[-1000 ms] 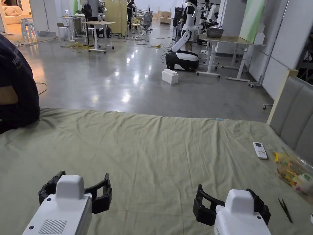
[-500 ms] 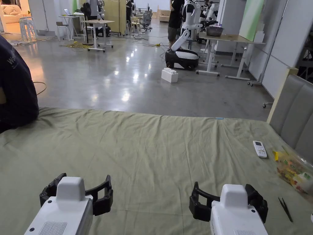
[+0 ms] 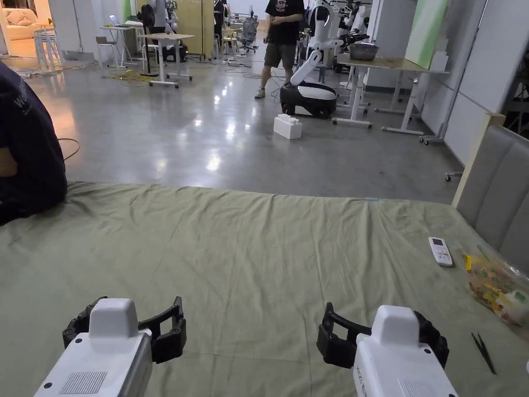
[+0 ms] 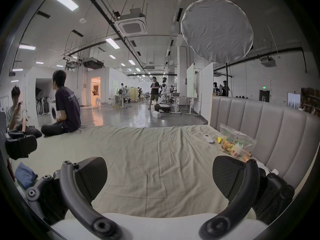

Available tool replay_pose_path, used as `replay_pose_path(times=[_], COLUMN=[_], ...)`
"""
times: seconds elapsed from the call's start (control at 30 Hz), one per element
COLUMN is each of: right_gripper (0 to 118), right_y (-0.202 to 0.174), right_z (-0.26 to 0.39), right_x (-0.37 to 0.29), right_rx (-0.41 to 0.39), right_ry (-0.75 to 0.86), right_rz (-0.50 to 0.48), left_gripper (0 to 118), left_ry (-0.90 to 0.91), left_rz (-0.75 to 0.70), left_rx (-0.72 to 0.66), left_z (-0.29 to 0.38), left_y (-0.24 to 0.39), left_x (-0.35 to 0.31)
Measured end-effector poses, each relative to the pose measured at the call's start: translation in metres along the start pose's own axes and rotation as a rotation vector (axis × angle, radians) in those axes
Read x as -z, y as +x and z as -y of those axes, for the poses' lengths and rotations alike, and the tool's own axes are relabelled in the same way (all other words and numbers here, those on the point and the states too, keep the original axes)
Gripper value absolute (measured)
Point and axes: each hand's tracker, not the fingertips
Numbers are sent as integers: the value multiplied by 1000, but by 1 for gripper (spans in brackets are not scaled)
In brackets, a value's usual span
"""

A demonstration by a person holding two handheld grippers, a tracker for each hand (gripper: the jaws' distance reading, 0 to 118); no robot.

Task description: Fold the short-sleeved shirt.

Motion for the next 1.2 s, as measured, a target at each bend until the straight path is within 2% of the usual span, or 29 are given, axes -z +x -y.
replay_pose_path(times=[0.23,0.27,0.3,0.37,0.5,0.6,0.67,0.8,1.1,1.2], right_gripper=[118,118,118,118,118,118,118,118,118,118], right_y=[7,9,9,12,21,19,21,21,23,20], right_z=[-5,-3,-8,-6,-1,1,1,2,2,4], right_x=[6,7,4,5,11,12,14,17,25,23], right_rx=[70,107,95,125,170,183,224,293,353,281], right_ry=[-37,-63,-51,-78,-105,-119,-140,-171,-282,-285], right_rz=[-16,-26,-16,-5,-55,-40,-32,-84,-36,3], left_gripper=[102,102,102,102,102,102,102,102,102,102], left_ry=[-1,-1,0,-6,-14,-22,-27,-26,-45,-49], left_rz=[1,2,3,7,12,21,28,35,46,44], left_rx=[4,2,0,-6,-16,-14,-13,-13,-9,-11], left_z=[-2,-2,-2,-2,-1,0,0,0,4,5], left_y=[1,0,0,0,-1,1,2,5,5,4], left_x=[-1,-1,-2,-2,-3,-3,-3,-4,-3,-2])
